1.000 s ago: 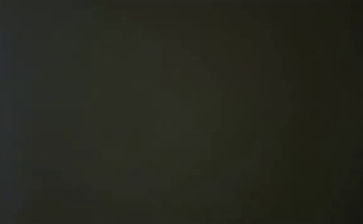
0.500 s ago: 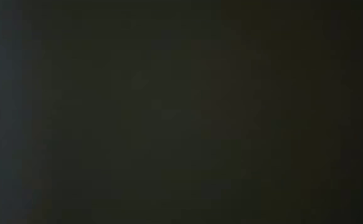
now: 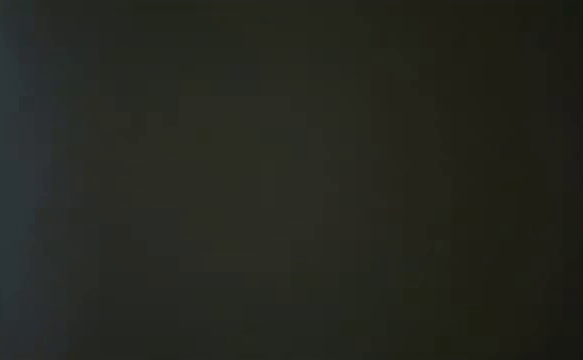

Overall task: Sort silverware
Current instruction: Put the silver spoon into the bottom section of the white silverware tray, then put the silver fork into the top section of the white silverware tray

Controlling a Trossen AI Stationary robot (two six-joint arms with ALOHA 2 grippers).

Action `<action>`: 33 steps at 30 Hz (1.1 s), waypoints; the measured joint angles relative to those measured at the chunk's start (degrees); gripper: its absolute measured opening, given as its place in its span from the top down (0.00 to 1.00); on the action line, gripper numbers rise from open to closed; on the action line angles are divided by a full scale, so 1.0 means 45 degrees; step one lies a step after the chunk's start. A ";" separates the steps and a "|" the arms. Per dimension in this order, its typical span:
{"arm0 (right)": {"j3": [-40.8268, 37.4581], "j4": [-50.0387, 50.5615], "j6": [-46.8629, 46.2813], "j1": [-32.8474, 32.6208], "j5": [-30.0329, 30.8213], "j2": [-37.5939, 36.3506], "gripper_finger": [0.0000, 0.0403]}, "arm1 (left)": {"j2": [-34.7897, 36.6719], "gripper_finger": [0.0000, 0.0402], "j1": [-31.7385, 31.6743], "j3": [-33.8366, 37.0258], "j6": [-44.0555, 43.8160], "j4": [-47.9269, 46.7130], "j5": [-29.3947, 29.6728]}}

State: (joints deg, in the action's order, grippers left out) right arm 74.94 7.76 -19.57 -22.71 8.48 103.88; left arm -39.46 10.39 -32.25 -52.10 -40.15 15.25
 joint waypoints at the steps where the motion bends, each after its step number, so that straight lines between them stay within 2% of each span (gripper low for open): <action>1: 0.0000 -0.0439 -0.0155 -0.0072 -0.0166 0.0243 0.96 | -0.0005 0.85 0.0000 0.0003 0.0000 0.0015 0.0000; 5: 0.0000 -0.1878 -0.0284 -0.0154 -0.0726 0.1198 0.96 | -0.0005 0.85 0.0000 0.0004 0.0000 -0.0059 0.0000; 21: 0.0005 -0.2096 -0.2138 -0.0115 -0.2186 0.3088 0.95 | 0.0000 0.85 -0.0010 0.0005 0.0040 -0.1006 0.0993; 27: 0.0015 -0.2039 -0.2250 -0.0106 -0.2156 0.3063 0.87 | 0.0000 0.85 -0.0010 0.0005 -0.0095 -0.2296 0.1853; 33: 0.0015 -0.1855 -0.2627 0.0083 -0.2651 0.3059 0.75 | -0.0104 0.85 -0.0010 0.0005 0.0360 -0.3618 0.2041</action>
State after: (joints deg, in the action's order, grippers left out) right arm 75.00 -0.59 -31.39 -22.33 -3.45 117.64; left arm -39.93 10.35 -32.23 -50.47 -56.43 24.43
